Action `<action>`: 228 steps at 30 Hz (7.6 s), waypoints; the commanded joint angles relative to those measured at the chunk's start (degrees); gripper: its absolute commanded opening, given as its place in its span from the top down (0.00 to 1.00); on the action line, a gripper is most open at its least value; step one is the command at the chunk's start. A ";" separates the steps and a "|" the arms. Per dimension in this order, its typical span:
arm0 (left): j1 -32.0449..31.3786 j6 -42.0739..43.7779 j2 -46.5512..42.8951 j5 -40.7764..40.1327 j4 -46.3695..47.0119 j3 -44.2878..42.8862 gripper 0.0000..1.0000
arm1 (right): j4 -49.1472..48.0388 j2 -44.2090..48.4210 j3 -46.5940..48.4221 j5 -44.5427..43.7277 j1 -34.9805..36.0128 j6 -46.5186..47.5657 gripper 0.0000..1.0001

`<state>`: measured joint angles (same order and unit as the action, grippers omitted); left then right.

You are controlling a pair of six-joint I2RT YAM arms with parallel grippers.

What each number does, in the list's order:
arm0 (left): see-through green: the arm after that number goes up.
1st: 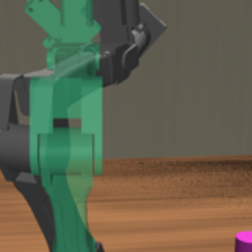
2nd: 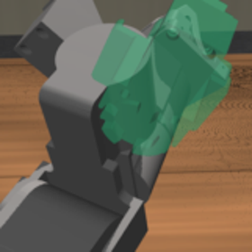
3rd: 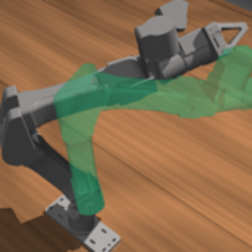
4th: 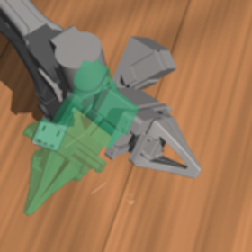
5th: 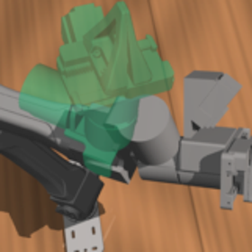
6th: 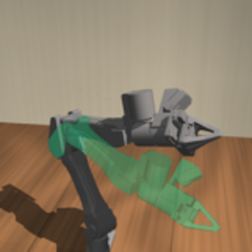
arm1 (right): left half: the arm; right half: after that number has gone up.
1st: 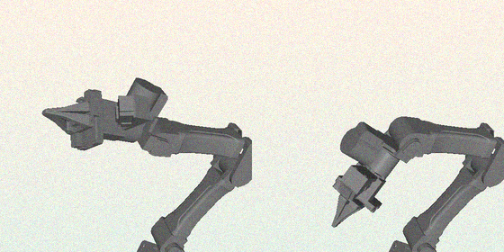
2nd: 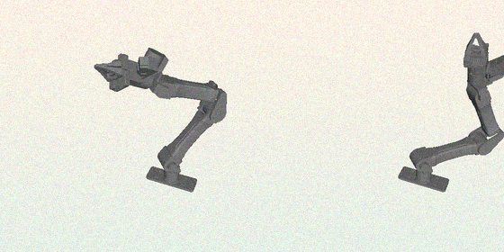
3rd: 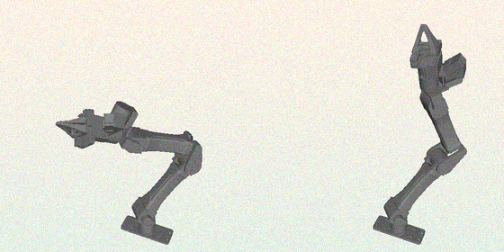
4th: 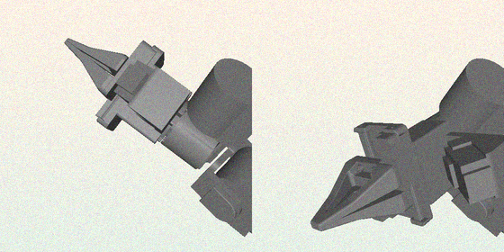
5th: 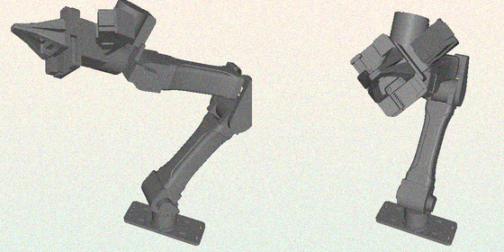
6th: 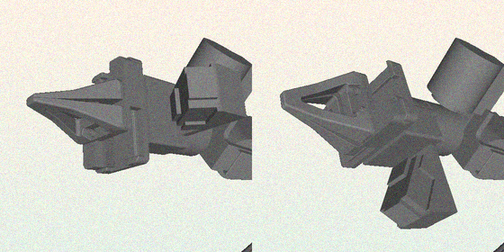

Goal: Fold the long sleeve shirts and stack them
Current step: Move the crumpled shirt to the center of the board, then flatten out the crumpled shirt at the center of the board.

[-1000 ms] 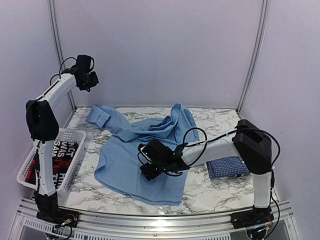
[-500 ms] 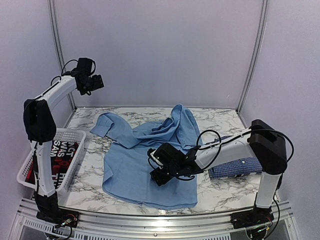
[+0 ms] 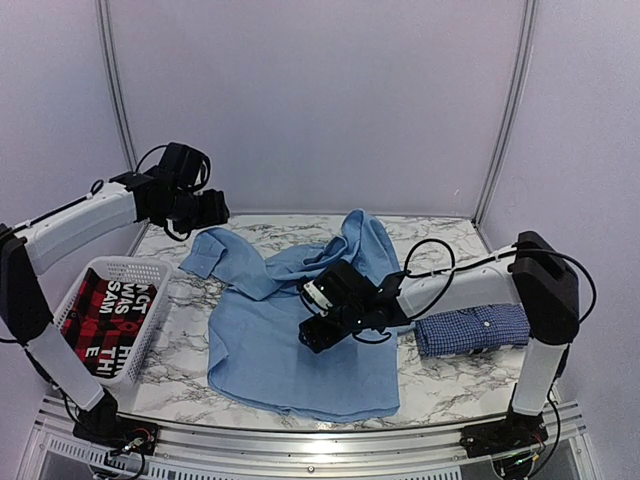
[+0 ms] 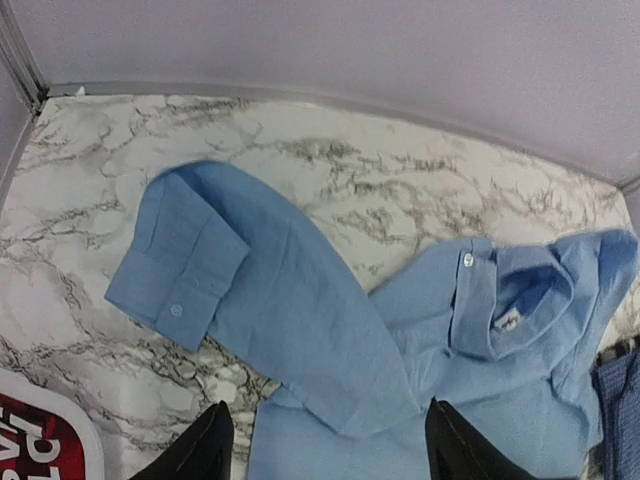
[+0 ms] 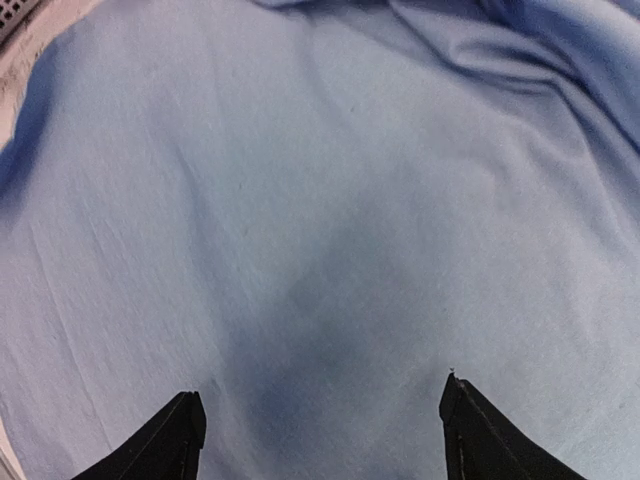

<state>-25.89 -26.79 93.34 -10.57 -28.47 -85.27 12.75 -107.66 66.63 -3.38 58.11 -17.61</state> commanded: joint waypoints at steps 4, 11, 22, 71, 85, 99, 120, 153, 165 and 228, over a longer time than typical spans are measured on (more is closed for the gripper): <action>-7.79 -7.48 -5.23 4.91 3.75 15.23 0.42 | -1.21 0.18 6.51 2.70 -3.64 -1.87 0.23; -17.79 -13.39 0.55 3.88 6.79 20.73 0.47 | -3.23 -3.29 9.46 2.78 -6.60 -4.54 0.23; -21.68 -21.23 -2.11 1.23 10.11 34.94 0.48 | -3.70 -5.19 10.90 4.59 -8.52 -4.81 0.24; -25.00 -21.90 -5.21 4.96 16.51 47.82 0.55 | 9.31 -16.65 32.34 -18.10 -8.29 11.43 0.17; -26.32 -26.08 -9.78 5.10 16.45 55.02 0.56 | 12.18 -24.62 42.69 -15.68 -7.96 14.71 0.40; -26.52 -26.74 -11.37 5.90 16.19 56.34 0.56 | 12.39 -19.78 38.14 -14.73 -6.94 16.26 0.31; -26.58 -27.00 -12.38 5.79 15.28 56.63 0.56 | 13.61 -25.74 41.62 -19.24 -4.61 19.81 0.26; -29.70 -28.01 -16.82 8.20 14.92 59.82 0.56 | -5.66 -41.66 69.70 -7.88 -17.16 15.78 0.76; -33.61 -31.94 -23.79 4.81 9.52 56.08 0.56 | 0.39 -22.43 50.03 -0.18 -16.27 6.42 0.28; 13.67 -5.44 37.42 -17.52 -3.49 -28.71 1.00 | -10.67 5.09 -0.19 3.85 -10.43 -3.05 0.29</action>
<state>-15.53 -34.61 137.84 -25.30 -30.70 -113.27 3.42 -101.25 65.65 0.91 47.11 -19.94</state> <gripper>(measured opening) 0.005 0.708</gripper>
